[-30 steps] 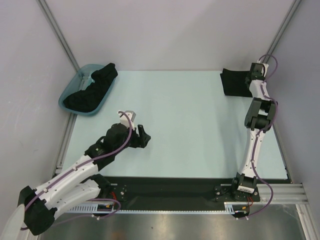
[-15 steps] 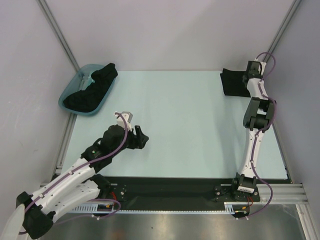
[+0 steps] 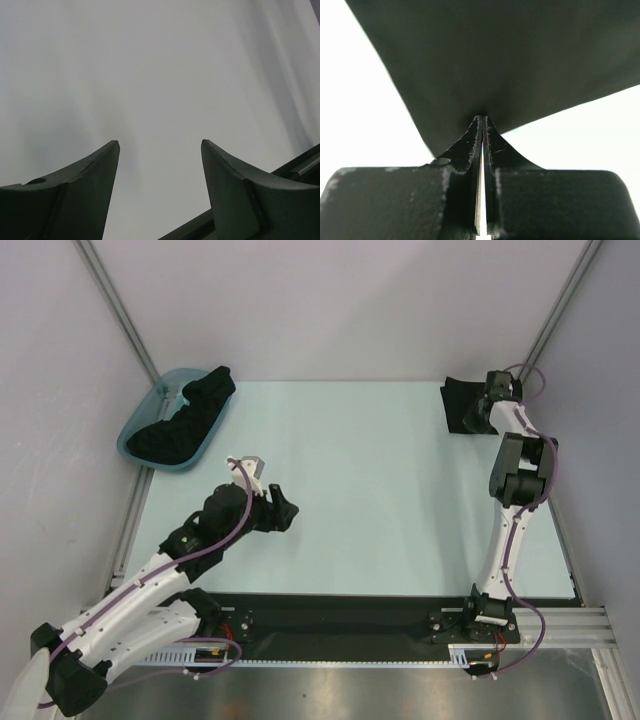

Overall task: Fold and stack the t-shirts
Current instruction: Neatly place the folded tshirt to the corner

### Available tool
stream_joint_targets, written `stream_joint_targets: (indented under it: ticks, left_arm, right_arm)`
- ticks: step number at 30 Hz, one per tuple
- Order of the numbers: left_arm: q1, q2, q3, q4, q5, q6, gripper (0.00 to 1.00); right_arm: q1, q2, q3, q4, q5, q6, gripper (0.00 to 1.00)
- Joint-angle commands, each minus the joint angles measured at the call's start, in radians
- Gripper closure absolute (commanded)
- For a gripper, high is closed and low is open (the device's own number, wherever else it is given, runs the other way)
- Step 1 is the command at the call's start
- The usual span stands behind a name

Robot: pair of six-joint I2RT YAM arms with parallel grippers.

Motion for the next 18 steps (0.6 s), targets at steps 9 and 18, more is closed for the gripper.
stream_joint_targets:
  ticks: [9,18]
  left_arm:
    - [0.004,-0.001,0.077,-0.038,-0.012,-0.009,0.28]
    - [0.002,0.008,0.11,-0.125,0.063,0.011,0.26]
  right_arm:
    - [-0.03,0.027,-0.038,0.016,-0.269,0.108,1.0]
    - [-0.034,-0.134,0.106,-0.286,-0.127,-0.007,0.87]
